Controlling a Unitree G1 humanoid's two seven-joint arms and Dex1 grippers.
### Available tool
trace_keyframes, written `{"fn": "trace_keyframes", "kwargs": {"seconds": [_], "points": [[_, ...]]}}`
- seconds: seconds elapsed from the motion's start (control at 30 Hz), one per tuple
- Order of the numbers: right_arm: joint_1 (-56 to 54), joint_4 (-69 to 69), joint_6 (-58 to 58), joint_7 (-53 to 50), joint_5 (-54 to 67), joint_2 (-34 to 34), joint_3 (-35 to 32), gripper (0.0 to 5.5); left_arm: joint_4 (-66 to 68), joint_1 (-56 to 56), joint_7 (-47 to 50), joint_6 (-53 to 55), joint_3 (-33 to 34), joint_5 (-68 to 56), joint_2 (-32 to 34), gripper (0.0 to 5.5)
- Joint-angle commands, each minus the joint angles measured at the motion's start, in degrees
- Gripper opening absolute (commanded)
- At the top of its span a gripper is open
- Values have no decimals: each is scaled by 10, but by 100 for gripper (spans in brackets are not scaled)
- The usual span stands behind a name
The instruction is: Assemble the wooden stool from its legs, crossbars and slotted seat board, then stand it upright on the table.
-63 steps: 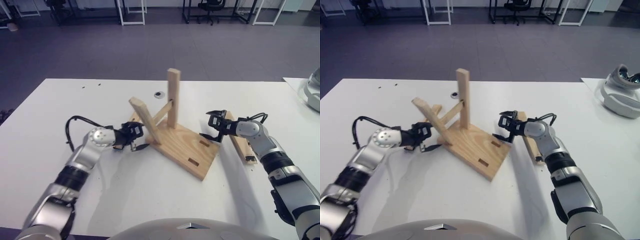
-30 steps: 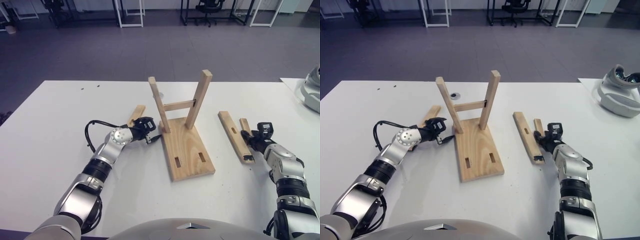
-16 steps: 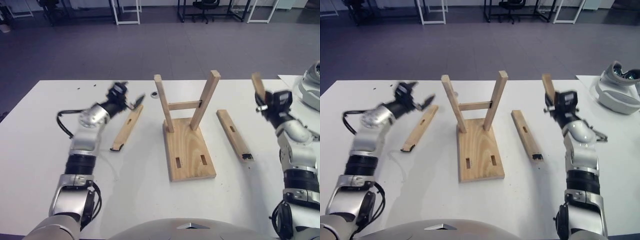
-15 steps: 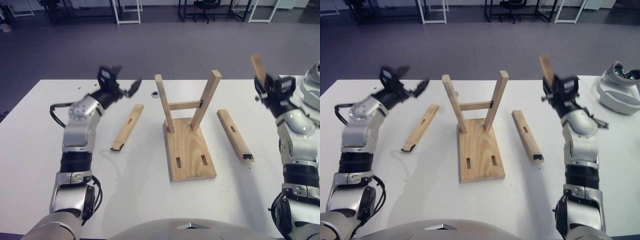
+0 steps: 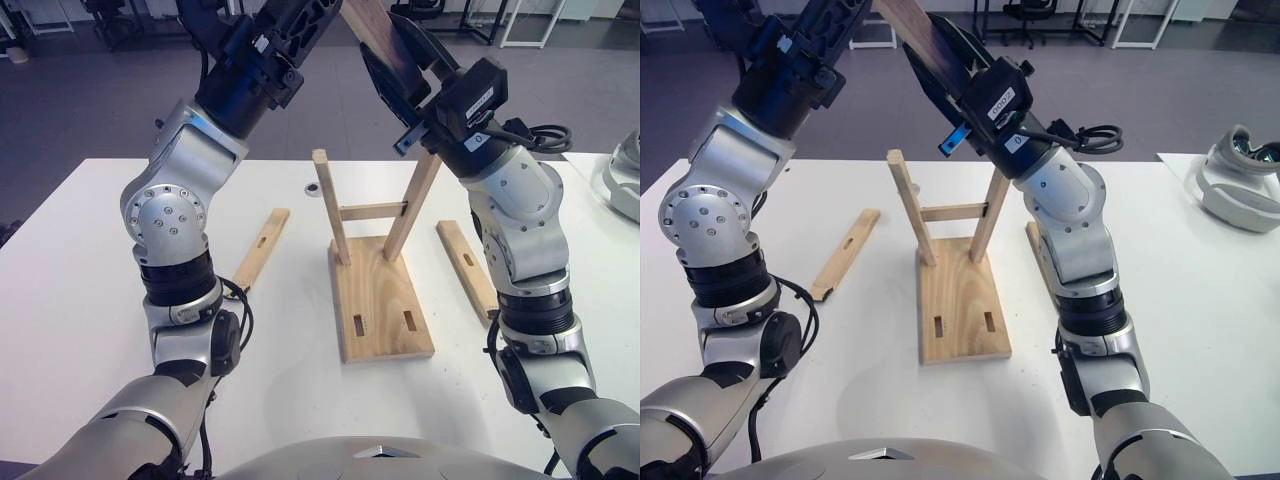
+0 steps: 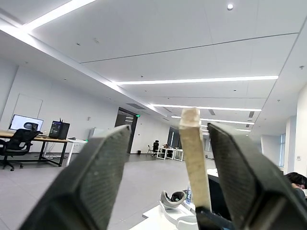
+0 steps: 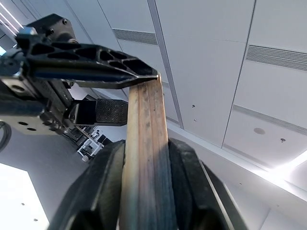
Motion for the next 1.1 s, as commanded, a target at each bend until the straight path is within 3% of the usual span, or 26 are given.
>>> {"fn": "trace_keyframes", "kwargs": {"seconds": [0.03,0.43,0.47,0.63,0.77,0.97,1.1], "points": [[-2,-3,-9,17,-5,1,9,131,-4,-4,8,7,-4,-27,-7,239],[-5,-6,-8,17,-3,11,9,131,-11,13,11,21,-18,-58,4,44],[-4,-8,-6,18,-3,11,10,131,-11,15,10,22,-18,-59,7,43],[18,-26,24,26,5,5,11,268,5,56,-19,16,18,-17,91,40],[98,-49,65,18,35,-26,-59,272,84,148,-81,-39,80,73,190,40],[234,-14,39,-14,1,-11,-70,272,350,220,-152,-163,25,205,123,40],[286,69,-12,-34,-26,-6,-79,272,427,221,-176,-211,20,249,116,40]]}}
